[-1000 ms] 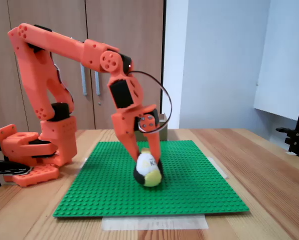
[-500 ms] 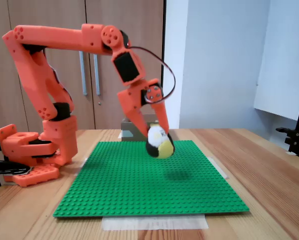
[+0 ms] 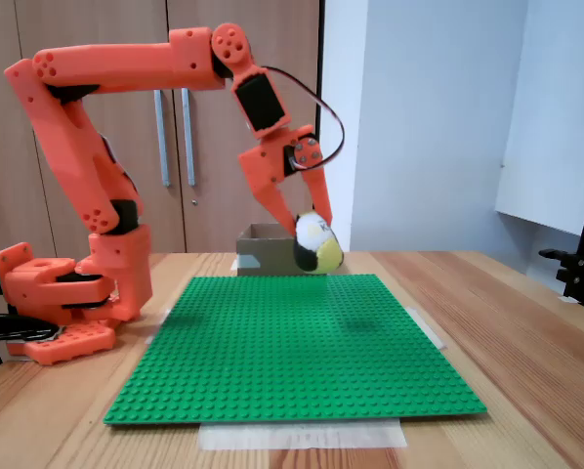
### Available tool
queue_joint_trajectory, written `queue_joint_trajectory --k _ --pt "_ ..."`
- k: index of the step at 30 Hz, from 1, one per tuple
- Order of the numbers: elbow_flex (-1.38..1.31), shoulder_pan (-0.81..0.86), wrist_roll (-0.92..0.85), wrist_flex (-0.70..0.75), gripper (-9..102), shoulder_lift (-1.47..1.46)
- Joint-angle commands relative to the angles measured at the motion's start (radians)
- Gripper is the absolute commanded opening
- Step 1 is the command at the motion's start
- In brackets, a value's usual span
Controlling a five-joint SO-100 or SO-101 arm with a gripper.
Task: Pick the ball and put it in the box.
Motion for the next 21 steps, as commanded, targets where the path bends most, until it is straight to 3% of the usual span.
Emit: queue_joint_trajectory --k 1,21 --pt "-0.106 -0.035 0.012 0.018 4 0.032" --pt "-0.374 -0.169 0.011 0.146 -1 -0.169"
